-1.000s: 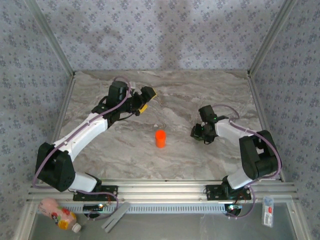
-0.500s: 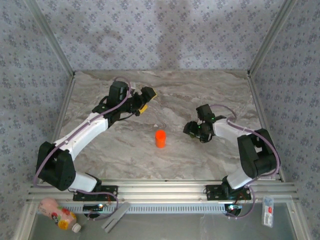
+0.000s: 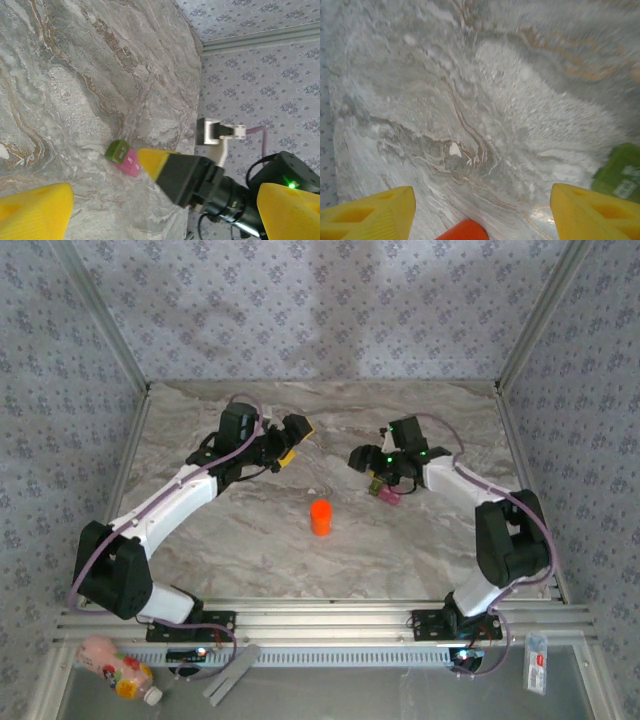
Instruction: Sort the pills into containers
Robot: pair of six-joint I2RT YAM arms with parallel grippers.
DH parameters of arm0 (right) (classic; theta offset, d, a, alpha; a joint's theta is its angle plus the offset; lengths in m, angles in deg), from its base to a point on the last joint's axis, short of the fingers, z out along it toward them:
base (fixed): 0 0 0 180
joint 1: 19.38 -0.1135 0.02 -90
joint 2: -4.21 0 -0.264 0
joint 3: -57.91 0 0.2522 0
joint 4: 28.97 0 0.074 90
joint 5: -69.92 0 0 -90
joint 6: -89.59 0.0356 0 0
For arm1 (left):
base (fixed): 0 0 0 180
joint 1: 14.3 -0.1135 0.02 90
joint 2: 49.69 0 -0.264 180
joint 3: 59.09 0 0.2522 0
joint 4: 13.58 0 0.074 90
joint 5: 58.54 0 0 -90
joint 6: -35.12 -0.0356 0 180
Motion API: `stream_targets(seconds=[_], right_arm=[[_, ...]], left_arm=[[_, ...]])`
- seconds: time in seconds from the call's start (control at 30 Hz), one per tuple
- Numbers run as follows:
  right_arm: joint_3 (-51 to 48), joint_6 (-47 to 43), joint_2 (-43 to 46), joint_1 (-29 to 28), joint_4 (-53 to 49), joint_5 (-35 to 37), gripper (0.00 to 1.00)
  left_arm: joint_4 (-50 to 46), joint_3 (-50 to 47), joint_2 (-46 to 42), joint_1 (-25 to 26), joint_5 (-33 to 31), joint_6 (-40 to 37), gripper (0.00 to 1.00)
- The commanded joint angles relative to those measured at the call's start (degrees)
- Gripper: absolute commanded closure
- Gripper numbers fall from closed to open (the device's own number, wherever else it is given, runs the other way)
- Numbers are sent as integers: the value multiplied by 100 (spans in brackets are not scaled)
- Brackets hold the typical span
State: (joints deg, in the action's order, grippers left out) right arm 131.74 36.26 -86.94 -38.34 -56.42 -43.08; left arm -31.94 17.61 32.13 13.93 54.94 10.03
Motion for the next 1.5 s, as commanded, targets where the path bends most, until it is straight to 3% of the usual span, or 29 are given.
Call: stream_targets(seconds=[0.0, 0.27, 0.63, 1.23, 1.47], right_arm=[[112, -485, 205, 408, -605, 284, 26], [-109, -740, -199, 1204, -517, 429, 25], [-523, -490, -602, 1324, 17, -38, 26], [-1124, -292, -120, 270, 204, -243, 28], [-927, -395, 316, 86, -533, 666, 27]], left_arm=[[-39, 132, 24, -28, -19, -139, 6], [-71, 145, 39, -22, -7, -136, 6], [-100, 184, 51, -26, -4, -118, 6], [-102, 194, 53, -22, 7, -119, 6], [-94, 192, 38, -22, 16, -114, 6]])
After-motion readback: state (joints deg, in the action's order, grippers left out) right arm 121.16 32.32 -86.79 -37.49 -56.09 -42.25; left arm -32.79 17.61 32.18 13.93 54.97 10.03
